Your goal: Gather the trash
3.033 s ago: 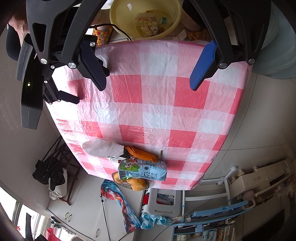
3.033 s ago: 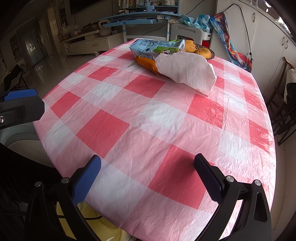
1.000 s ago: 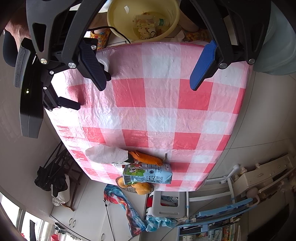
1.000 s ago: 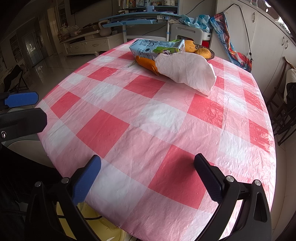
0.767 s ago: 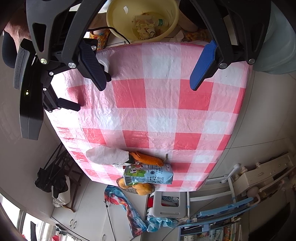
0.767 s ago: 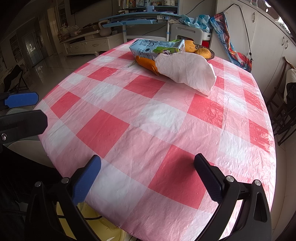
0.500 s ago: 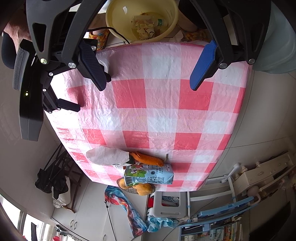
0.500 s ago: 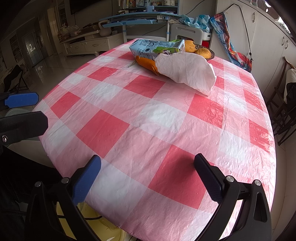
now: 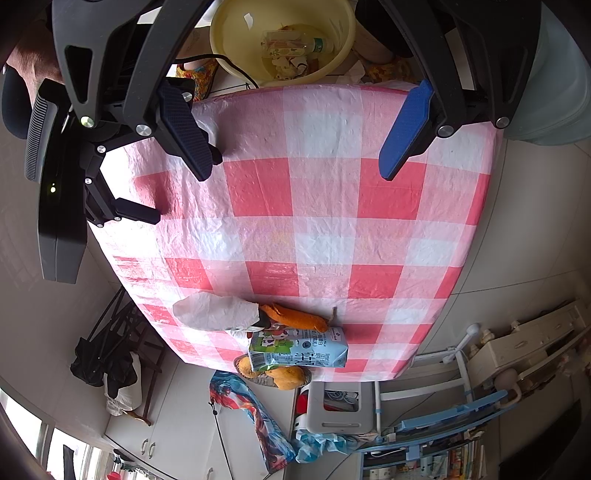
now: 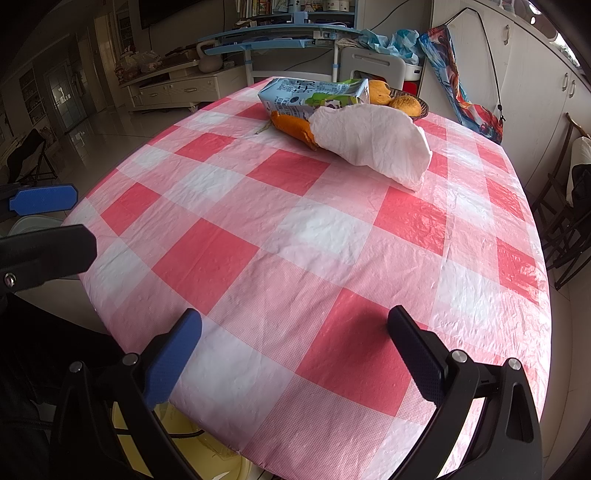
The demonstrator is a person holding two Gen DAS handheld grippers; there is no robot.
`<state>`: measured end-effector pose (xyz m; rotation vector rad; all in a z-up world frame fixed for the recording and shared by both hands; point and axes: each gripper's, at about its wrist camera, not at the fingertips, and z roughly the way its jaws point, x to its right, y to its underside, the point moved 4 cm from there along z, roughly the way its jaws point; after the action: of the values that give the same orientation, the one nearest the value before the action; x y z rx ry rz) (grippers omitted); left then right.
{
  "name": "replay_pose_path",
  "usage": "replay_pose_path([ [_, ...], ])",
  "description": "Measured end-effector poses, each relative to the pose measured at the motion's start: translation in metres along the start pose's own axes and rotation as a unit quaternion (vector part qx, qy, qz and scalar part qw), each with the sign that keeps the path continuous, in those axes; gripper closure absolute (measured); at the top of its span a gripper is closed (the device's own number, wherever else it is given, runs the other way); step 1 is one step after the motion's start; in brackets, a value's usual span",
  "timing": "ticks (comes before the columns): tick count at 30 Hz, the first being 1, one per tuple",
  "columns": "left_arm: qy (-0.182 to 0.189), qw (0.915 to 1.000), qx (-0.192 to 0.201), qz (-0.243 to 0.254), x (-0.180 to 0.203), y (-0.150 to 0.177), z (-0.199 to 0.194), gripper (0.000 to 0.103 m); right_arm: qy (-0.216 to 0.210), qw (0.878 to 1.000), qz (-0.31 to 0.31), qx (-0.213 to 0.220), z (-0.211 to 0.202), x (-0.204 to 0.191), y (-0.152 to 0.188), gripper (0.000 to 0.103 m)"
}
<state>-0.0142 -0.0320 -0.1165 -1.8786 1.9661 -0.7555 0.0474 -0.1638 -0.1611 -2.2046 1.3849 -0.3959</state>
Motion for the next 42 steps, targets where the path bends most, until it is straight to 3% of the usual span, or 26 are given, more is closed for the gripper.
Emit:
replay_pose_path([
  [42,-0.002,1.0000,-0.001,0.000,-0.0008,-0.0002,0.0011,0.015,0.000,1.000,0.001,0.000,-0.0001,-0.0003,0.0008,0.007],
])
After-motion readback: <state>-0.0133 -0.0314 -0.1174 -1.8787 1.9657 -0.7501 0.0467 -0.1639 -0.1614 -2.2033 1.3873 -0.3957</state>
